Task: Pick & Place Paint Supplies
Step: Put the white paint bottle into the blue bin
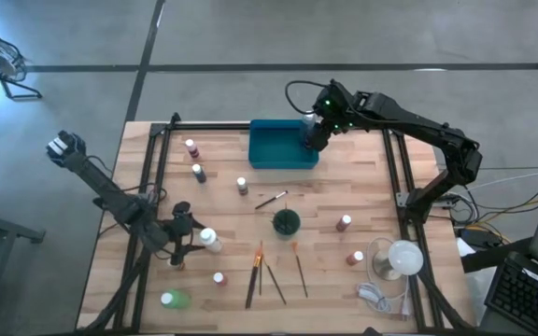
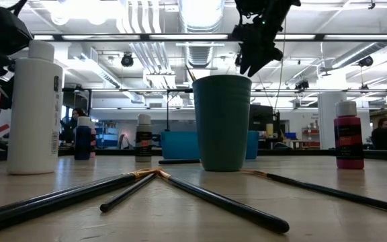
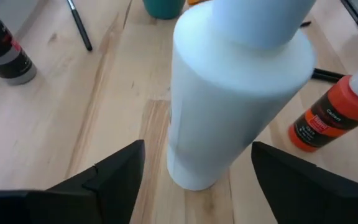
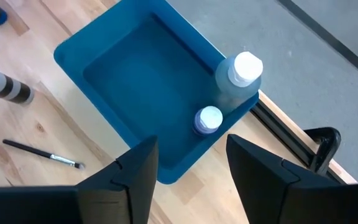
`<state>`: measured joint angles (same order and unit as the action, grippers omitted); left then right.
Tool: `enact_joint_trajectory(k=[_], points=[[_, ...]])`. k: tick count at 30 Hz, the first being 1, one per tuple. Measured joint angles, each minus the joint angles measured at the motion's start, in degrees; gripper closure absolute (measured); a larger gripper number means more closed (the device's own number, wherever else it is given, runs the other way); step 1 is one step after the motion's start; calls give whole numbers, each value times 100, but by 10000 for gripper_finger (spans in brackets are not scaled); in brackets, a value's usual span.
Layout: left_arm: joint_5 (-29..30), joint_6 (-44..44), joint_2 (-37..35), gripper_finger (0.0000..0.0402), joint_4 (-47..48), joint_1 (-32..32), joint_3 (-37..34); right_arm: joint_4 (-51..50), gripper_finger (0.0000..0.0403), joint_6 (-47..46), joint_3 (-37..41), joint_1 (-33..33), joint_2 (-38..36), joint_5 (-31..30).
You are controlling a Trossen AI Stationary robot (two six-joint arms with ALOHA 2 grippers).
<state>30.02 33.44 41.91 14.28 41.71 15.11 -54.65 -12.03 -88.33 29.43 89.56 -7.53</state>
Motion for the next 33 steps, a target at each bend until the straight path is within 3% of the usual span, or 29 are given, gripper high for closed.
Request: enact_joint_trajectory(k=[8,33], points=[[165,-521,20,98,-443,0,-28,14,210,1,0,-1,0,0],[710,-593,706,87,-992,-603,-44,104,182,9,0,0,0,-7]])
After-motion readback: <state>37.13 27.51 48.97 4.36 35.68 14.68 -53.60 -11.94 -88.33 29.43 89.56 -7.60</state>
